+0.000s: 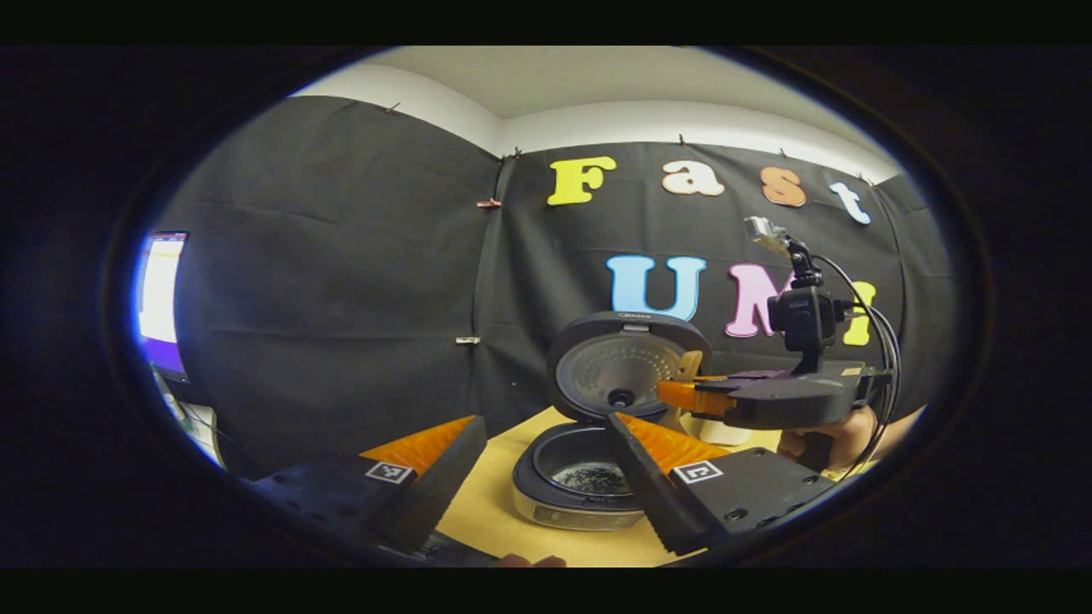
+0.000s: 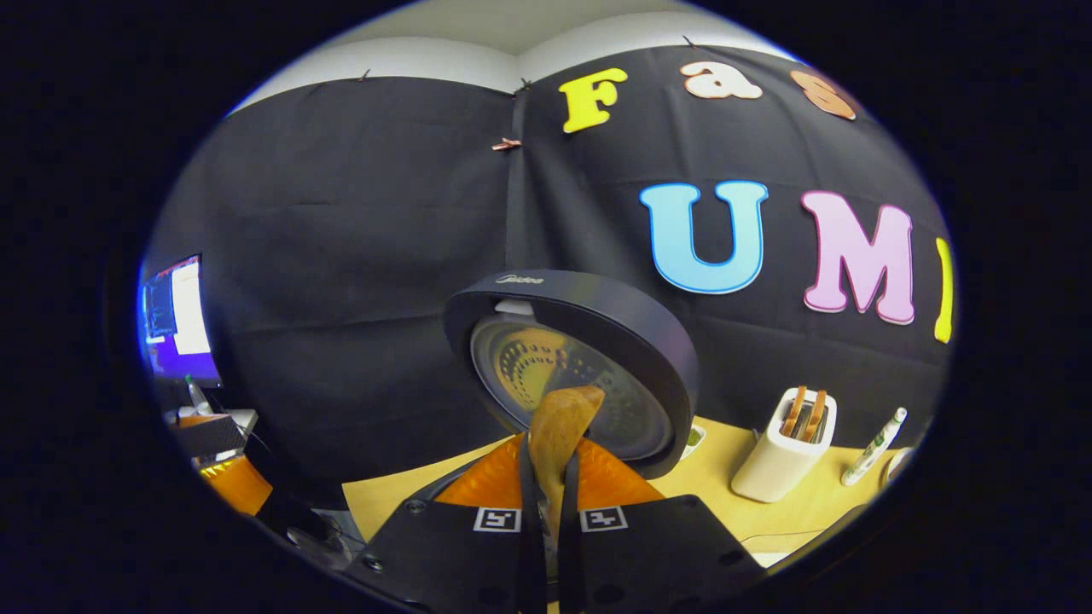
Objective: Close the left gripper, press the button to open the rice cooker; take a wooden spoon from the chopstick holder with the right hand, scoop a spoonful of rice and pour it into the rice cooker, then put the wooden spoon back into the chopstick holder.
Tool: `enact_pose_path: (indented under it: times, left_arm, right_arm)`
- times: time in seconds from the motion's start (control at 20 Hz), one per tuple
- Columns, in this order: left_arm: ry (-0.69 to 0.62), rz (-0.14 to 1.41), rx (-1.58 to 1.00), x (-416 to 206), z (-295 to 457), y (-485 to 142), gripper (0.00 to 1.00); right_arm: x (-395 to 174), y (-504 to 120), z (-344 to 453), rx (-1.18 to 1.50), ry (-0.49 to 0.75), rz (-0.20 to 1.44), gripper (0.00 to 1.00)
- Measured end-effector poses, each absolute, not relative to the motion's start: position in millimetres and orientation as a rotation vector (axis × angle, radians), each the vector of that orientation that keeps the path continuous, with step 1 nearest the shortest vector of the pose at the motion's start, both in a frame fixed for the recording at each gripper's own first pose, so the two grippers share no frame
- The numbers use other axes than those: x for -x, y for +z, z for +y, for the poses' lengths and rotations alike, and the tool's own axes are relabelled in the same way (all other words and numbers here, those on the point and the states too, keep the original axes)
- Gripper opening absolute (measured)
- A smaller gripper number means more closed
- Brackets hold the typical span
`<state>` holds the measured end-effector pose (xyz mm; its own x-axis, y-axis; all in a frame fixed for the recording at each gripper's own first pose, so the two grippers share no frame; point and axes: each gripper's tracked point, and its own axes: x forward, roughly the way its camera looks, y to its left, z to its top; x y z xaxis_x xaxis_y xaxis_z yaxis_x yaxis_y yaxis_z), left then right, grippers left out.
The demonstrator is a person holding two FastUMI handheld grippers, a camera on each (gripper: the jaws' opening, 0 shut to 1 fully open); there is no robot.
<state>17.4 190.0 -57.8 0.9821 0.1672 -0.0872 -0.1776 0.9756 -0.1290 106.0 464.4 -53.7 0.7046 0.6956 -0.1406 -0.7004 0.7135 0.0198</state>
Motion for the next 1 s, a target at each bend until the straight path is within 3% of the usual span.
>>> enact_pose_path:
  times: [0.45,1.0]
  left_arm:
    - [0.163,0.067,0.122,-17,189,-54,0.95]
    - [0.127,0.091,0.114,-33,153,-49,0.95]
  right_arm:
    - [-90,-56,470,0.067,0.819,0.097,0.10]
    - [-110,-15,368,-0.121,0.641,0.096,0.10]
